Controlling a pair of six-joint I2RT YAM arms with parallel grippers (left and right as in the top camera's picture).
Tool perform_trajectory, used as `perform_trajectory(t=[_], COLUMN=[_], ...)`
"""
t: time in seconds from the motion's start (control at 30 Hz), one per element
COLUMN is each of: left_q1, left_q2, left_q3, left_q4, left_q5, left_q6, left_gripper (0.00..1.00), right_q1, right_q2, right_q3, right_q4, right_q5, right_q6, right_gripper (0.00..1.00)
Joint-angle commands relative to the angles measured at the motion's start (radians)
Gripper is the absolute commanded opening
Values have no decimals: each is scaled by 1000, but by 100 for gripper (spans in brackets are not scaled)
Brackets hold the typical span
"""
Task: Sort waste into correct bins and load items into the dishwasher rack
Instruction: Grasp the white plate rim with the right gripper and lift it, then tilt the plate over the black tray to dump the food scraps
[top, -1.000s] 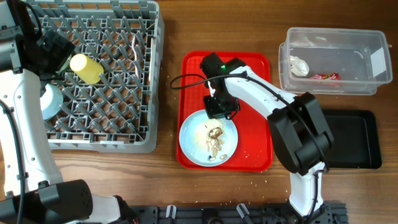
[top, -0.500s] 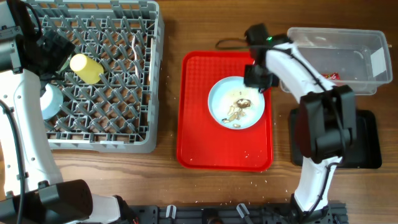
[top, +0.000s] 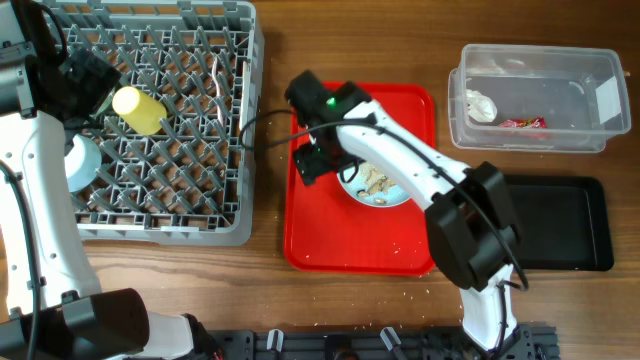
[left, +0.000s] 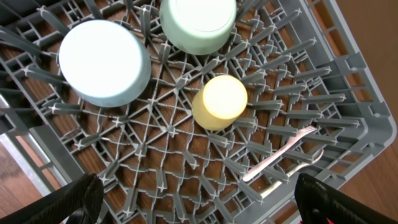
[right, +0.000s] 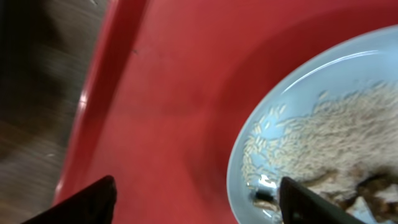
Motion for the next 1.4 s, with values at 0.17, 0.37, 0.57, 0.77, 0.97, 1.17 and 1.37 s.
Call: perform_trajectory(t=[0.17, 0.37, 0.57, 0.77, 0.97, 1.17, 1.37], left_q1=[2, 2, 2, 2, 2, 2, 2], left_q2=[-1, -1, -1, -1, -1, -1, -1], left_q3=[-1, -1, -1, -1, -1, -1, -1], left_q4=[0, 0, 0, 0, 0, 0, 0], left_q5=[-2, -2, -2, -2, -2, -2, -2], left_q6=[-13, -13, -13, -13, -13, -13, -13], left_gripper=[100, 100, 100, 100, 100, 100, 100], right_q1=[5, 12, 14, 13, 13, 12, -47], right_q2=[-16, -16, -20, -20, -20, -20, -22], right_q3=[-207, -213, -152, -21, -2, 113, 203], right_q4=[200, 225, 112, -64, -105, -282, -375], right_q5=[114, 139, 268, 357, 420, 552, 536], right_q6=[67, 69, 175, 246, 248, 343, 470], right_gripper=[33, 4, 5, 4, 4, 4, 4])
